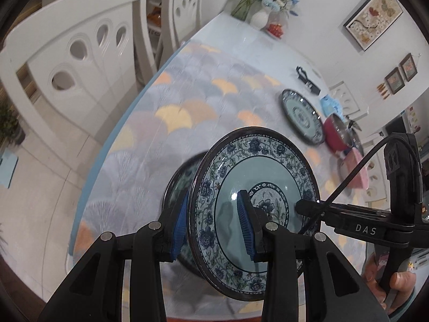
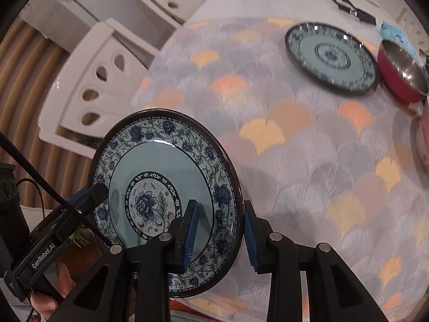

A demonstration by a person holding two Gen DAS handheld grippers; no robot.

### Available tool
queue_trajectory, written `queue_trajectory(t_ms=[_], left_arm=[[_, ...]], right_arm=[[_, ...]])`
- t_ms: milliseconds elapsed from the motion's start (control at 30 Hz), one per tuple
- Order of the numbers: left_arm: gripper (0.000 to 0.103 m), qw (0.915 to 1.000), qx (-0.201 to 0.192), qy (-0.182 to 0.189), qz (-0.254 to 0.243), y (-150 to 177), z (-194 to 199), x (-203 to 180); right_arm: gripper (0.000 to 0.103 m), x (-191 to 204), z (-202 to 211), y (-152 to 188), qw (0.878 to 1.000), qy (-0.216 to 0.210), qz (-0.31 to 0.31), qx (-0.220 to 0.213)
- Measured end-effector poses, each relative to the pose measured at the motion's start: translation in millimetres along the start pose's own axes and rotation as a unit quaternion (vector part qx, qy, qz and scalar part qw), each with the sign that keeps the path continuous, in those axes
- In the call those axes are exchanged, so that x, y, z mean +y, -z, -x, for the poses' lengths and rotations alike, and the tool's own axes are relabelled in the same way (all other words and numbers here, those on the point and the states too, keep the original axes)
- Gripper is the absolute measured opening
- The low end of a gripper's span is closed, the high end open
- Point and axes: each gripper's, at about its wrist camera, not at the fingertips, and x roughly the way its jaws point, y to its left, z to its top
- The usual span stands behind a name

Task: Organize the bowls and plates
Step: 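Carry the second plate with both tools and lower it onto the first plate, then open both tools and lift away from the plate stack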

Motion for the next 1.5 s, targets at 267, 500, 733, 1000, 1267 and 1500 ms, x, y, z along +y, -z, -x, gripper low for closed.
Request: queue_trajectory(t_ms=[267, 500, 733, 1000, 1267, 1500], left_arm=[[0.033, 0.9996, 0.021, -0.017, 0.0, 16.8, -13.8, 9.0], [0.033, 0.9993, 0.032, -0.02, -0.006, 15.9, -23.7, 13.0], [0.034, 0.9988, 0.028, -0.038, -0.012, 4.4, -29.9, 14.8], [0.035, 0.9995, 0.012, -0.03, 0.0, -8.4, -21.8, 25.6], [0.035, 0.9996, 0.014, -0.023, -0.006, -16.5, -24.2, 22.8], [0.035, 0.9991, -0.017, 0.0, -0.039, -49.5, -10.0, 0.7]], right_arm=[[0.033, -2.4, -28.0, 9.1, 1.0, 0.006, -0.004, 0.029], [0.033, 1.1, -38.5, 6.9, 0.999, 0.015, -0.005, 0.036], [0.033, 0.1, -42.2, 3.1, 0.999, 0.015, -0.011, 0.034], [0.033, -3.8, -34.5, 2.4, 1.0, 0.003, -0.013, 0.012], [0.033, -4.7, -24.4, -0.8, 1.0, -0.001, -0.005, 0.003], [0.033, -9.8, 7.6, -20.1, 0.999, 0.008, -0.009, -0.039]])
